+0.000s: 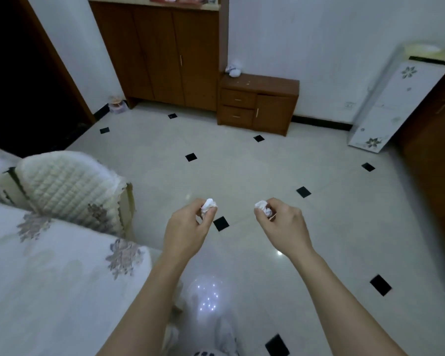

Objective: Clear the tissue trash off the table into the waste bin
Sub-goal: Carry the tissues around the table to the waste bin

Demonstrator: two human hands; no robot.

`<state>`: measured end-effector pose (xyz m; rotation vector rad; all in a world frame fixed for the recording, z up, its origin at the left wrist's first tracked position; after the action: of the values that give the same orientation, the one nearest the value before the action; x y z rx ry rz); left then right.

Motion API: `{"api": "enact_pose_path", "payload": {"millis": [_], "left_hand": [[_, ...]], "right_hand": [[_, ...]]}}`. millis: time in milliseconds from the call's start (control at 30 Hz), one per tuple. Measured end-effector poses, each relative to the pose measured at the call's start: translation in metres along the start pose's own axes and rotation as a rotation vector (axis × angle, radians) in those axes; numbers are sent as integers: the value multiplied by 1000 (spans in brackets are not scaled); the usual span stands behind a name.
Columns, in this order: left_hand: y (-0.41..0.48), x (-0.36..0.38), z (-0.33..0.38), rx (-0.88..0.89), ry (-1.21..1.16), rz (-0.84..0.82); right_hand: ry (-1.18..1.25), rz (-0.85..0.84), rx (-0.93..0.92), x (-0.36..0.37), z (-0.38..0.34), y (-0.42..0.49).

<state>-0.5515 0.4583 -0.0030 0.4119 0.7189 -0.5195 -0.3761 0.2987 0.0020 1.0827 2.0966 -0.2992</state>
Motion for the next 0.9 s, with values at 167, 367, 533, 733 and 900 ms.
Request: {"api": "enact_pose_path", "payload": {"millis": [167,367,533,733,900], "left_hand": [[89,-4,-9,-21,-30,37],[163,-11,-38,-66,-37,69],[220,-17,-66,-119,18,111],[299,-29,-103,-203,48,207],[386,-44,-128,-267,108,285]], "right_hand": [[23,-12,-49,29,-27,93],[27,-83,-78,70,-47,171],[49,-126,-136,111,-75,242],[82,-218,-225,174,-111,338],[148,-270,-312,227,-155,436]]}}
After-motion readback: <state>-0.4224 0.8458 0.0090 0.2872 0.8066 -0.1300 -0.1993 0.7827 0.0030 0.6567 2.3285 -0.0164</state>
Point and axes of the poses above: each hand's wrist, its own y-axis towards the middle knuckle, its own x-axis out of the palm, z = x × y, the point moved 8 cm from there along y, towards the middle knuckle, and after that the axes turned 1 degree about z, right-handed, at the moved point
